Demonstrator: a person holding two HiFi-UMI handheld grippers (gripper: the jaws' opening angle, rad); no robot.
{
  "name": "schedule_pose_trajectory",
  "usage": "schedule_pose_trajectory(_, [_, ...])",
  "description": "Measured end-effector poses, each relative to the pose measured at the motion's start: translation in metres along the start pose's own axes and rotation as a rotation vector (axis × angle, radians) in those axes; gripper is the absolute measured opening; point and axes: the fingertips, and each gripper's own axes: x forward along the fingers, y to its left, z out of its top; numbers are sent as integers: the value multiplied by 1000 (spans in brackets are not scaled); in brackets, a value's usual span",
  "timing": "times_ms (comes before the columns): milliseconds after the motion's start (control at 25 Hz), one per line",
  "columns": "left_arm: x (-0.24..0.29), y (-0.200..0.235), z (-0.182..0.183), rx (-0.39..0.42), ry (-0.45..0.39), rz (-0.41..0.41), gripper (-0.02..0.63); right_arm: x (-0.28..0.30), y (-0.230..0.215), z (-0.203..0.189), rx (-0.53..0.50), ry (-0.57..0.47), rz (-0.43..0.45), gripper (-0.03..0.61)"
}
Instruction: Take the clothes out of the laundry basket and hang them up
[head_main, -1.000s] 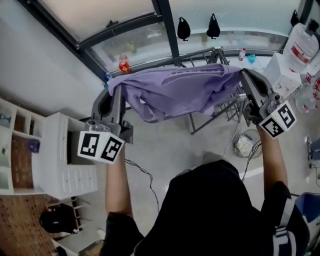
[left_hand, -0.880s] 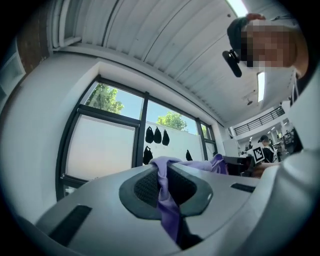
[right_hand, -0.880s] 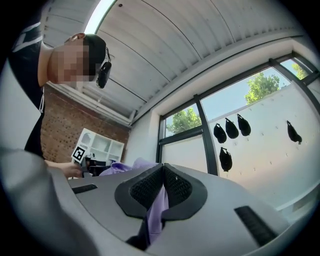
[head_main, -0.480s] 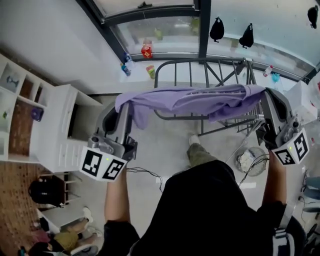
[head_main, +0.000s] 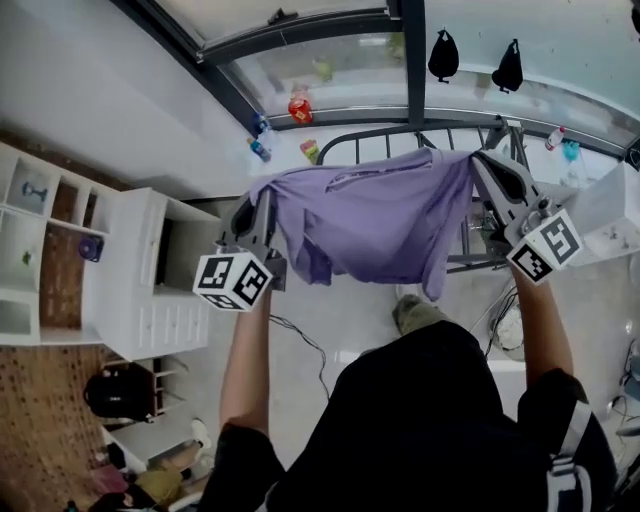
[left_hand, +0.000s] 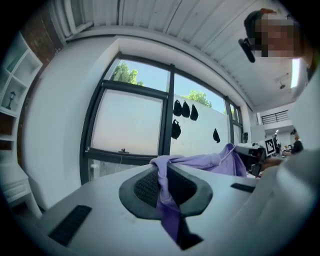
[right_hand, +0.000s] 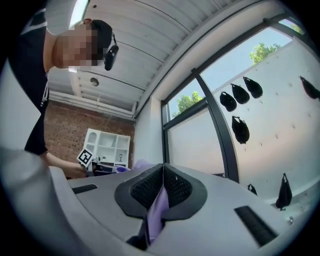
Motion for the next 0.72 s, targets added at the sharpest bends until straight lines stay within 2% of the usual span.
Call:
schedule_pose_trajectory(80, [32, 13, -25, -6, 53, 5, 15, 17, -30, -34, 46, 44, -25, 3])
schedule_pose_trajectory(160, [65, 26, -50, -1, 113, 4, 15, 34, -60, -71, 50, 104, -60, 3])
schedule_pose_trajectory(360, [145, 61, -124, 115, 259, 31, 15, 80, -134, -176, 37, 298, -159, 3])
schedule_pose_trajectory(560, [206, 87, -190, 85, 397, 58, 15, 115, -183, -247, 54, 418, -170, 3])
schedule_pose_trajectory(720, [246, 111, -231, 24, 465, 87, 15, 133, -217, -296, 50, 511, -192, 3])
